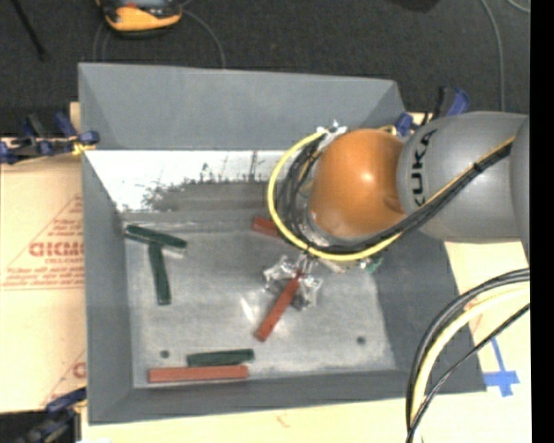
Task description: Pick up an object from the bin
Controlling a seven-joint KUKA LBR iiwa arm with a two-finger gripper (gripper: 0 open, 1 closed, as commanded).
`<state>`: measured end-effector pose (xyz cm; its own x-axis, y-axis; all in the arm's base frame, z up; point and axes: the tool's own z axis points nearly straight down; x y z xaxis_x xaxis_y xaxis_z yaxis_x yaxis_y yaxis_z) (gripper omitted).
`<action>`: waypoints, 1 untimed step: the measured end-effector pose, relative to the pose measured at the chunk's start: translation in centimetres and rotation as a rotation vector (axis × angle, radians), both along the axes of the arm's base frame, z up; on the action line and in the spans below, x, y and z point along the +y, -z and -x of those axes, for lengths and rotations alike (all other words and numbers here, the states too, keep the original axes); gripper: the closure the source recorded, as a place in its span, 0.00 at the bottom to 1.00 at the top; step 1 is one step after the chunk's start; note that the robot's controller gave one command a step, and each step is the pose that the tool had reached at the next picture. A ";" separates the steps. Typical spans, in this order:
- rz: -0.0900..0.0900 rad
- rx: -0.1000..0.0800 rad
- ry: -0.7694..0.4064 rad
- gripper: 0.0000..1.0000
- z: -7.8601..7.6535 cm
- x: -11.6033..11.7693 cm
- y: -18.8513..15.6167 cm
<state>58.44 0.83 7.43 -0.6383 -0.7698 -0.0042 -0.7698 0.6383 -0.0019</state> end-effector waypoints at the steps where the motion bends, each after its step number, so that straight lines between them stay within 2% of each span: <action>1: 0.000 0.001 0.001 1.00 0.0 0.0 -0.8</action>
Offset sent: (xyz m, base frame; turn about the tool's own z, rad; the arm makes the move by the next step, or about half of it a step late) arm -0.0002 0.0001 0.1049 0.0000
